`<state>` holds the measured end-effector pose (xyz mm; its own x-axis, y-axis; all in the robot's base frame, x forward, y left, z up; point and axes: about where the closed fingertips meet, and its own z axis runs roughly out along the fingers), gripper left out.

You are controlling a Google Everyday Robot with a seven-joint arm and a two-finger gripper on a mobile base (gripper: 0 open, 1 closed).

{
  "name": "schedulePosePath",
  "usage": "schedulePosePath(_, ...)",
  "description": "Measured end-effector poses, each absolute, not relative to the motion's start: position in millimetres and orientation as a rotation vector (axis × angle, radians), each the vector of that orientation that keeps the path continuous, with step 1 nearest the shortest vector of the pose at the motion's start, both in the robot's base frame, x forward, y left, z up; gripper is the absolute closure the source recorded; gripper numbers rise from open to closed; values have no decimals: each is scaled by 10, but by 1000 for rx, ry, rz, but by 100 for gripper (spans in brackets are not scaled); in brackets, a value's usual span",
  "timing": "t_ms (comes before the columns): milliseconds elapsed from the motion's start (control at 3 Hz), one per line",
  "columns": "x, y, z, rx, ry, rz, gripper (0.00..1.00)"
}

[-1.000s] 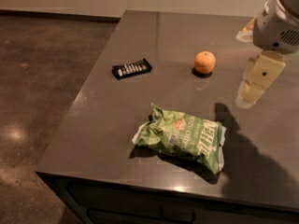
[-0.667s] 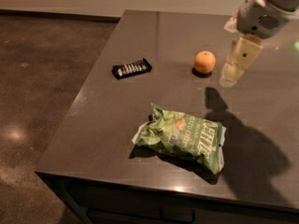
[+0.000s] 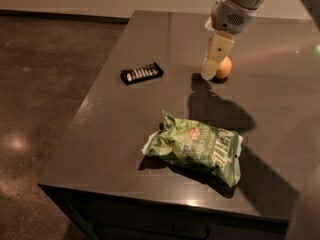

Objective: Move rxbar chocolate near green jalapeno chip bag

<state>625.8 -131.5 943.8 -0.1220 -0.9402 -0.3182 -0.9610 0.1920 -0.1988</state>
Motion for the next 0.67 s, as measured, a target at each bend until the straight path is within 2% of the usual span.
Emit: schedulePosePath(667, 6652, -854, 9178, -1935, 2046, 57, 0)
